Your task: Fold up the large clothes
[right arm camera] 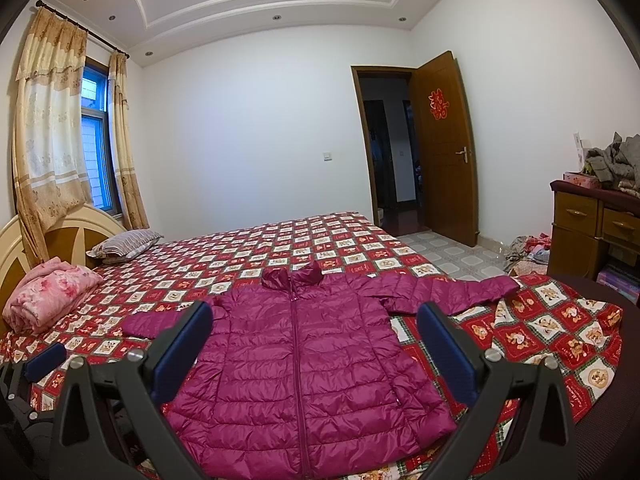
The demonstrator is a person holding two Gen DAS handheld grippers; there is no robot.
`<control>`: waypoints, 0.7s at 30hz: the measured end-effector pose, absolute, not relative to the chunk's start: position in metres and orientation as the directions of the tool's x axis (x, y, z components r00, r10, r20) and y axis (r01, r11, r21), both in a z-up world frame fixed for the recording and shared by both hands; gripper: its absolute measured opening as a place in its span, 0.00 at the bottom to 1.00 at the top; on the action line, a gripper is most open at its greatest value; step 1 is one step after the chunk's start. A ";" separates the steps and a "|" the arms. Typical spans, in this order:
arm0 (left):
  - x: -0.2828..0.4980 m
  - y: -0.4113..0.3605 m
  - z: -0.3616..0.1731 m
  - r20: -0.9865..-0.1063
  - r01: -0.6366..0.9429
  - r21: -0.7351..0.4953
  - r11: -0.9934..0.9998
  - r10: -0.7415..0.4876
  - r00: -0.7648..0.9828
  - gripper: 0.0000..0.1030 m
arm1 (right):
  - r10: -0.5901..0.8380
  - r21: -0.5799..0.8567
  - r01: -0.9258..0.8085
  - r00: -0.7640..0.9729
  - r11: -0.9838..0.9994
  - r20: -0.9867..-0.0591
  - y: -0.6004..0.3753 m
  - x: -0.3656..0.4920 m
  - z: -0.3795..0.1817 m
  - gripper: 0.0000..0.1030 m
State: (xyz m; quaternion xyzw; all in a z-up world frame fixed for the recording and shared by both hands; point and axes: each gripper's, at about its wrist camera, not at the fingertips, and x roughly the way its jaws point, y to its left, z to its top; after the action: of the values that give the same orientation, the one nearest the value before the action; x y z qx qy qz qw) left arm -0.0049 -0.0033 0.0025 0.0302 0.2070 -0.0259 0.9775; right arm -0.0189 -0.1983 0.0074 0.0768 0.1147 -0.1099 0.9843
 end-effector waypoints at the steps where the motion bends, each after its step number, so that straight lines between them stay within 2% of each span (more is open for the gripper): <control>1: -0.005 -0.003 0.003 -0.406 0.064 0.048 0.997 -0.039 0.913 0.99 | -0.198 0.128 0.234 0.950 0.964 -0.243 -0.198 -0.019 0.007 1.00; 21: -0.003 -0.003 0.003 -0.414 0.068 0.042 0.997 -0.045 0.909 0.99 | -0.198 0.120 0.238 0.940 0.964 -0.278 -0.199 -0.014 0.001 1.00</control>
State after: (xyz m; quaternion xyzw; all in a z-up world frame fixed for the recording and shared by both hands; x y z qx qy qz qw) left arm -0.0034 -0.0028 0.0031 0.0276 0.2113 -0.0290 0.9766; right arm -0.0135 -0.1995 0.0011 0.0759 0.1330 -0.1109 0.9820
